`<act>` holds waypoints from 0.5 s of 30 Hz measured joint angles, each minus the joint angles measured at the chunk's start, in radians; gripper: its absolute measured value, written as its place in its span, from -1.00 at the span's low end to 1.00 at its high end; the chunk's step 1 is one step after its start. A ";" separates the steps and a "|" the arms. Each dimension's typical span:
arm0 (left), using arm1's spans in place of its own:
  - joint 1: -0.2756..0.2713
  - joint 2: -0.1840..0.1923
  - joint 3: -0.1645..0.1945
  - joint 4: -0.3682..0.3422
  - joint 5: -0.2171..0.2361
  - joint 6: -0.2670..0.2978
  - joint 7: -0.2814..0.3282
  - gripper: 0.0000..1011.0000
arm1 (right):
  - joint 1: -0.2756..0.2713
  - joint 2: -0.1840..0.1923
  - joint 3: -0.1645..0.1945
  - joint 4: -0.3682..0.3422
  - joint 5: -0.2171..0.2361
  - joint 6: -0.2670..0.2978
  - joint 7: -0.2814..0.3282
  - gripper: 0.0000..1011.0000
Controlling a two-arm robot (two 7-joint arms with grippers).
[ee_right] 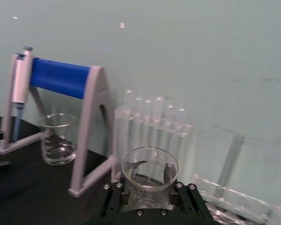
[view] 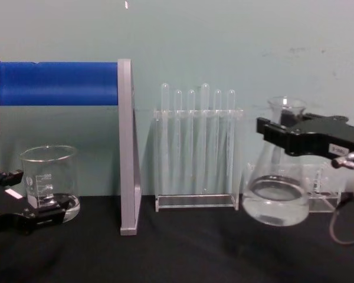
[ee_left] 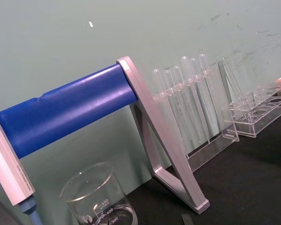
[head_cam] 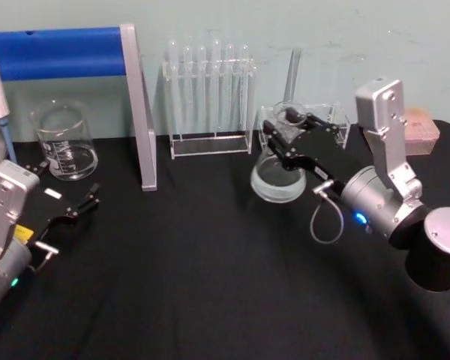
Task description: Grasp the erlenmeyer flask with one hand, shake it three times, then place it back.
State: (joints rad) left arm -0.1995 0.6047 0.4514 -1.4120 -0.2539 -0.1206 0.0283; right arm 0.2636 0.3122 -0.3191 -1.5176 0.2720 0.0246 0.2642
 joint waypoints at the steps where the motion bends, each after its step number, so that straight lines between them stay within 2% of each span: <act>1: 0.000 0.000 0.000 0.000 0.000 0.000 0.000 0.98 | 0.000 -0.001 0.005 0.002 -0.003 0.000 -0.003 -0.11; 9: 0.000 0.000 0.000 0.000 0.000 0.000 0.000 0.98 | 0.002 -0.016 0.029 0.010 -0.023 0.006 -0.007 -0.11; 15: 0.000 0.000 0.000 0.000 0.000 0.000 0.000 0.98 | -0.001 -0.031 0.020 0.005 -0.026 0.012 0.021 -0.11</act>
State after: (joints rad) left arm -0.1995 0.6047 0.4514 -1.4120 -0.2539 -0.1206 0.0283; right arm 0.2623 0.2810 -0.2989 -1.5125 0.2462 0.0368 0.2853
